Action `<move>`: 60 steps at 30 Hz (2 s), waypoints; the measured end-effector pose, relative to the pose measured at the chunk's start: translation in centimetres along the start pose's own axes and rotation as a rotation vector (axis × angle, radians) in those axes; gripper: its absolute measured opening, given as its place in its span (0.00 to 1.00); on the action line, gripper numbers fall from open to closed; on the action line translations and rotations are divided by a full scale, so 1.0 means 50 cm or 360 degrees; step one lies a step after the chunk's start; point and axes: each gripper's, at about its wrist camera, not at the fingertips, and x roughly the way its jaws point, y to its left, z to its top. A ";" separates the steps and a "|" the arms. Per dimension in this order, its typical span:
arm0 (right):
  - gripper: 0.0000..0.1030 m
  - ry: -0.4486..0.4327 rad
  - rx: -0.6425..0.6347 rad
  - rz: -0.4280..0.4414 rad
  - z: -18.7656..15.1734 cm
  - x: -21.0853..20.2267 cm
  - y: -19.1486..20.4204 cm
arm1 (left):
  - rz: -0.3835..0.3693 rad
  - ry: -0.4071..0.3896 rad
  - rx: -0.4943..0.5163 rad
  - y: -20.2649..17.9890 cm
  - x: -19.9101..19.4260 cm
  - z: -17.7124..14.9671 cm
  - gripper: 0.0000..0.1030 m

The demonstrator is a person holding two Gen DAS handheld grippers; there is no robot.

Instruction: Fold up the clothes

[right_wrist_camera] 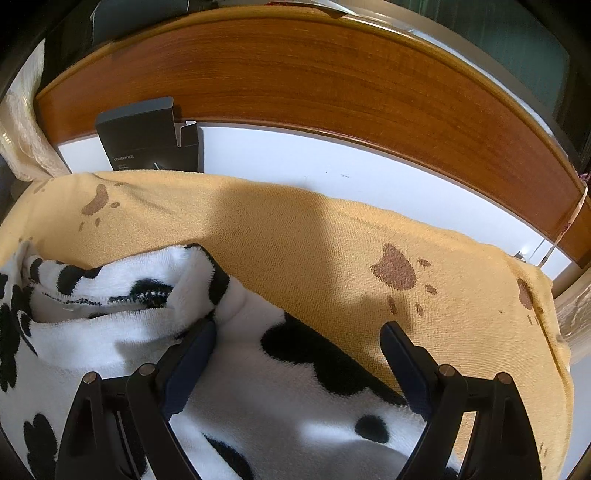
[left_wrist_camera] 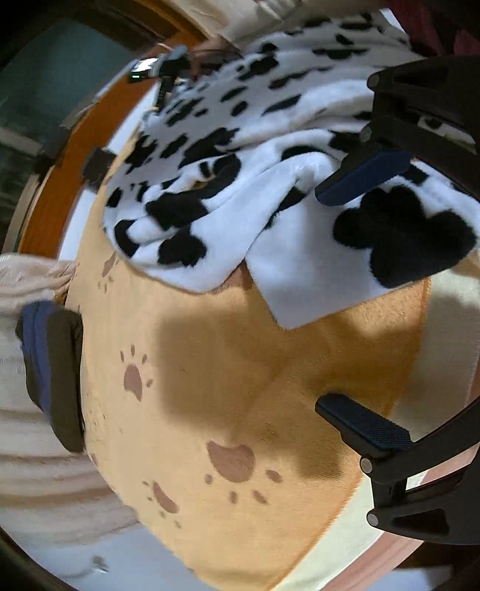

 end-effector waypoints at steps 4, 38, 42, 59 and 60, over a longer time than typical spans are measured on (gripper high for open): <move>0.88 0.0005 0.0011 0.0015 -0.003 -0.004 -0.006 | -0.0051 -0.0004 0.0015 -0.011 -0.002 0.002 0.99; 0.88 0.0007 0.0011 0.0015 0.016 -0.004 -0.034 | 0.0549 -0.0340 -0.0510 0.321 -0.100 0.165 0.15; 0.89 0.0005 0.0006 0.0008 0.019 -0.004 -0.038 | 0.0718 -0.0193 -0.0358 0.321 -0.017 0.159 0.24; 0.95 0.0010 0.0017 -0.0013 0.031 -0.002 -0.067 | 0.0643 -0.0327 -0.0020 0.287 -0.153 0.046 0.80; 0.95 0.0010 0.0016 -0.0015 0.032 -0.002 -0.068 | 0.0693 -0.0296 0.0063 0.277 -0.147 0.034 0.80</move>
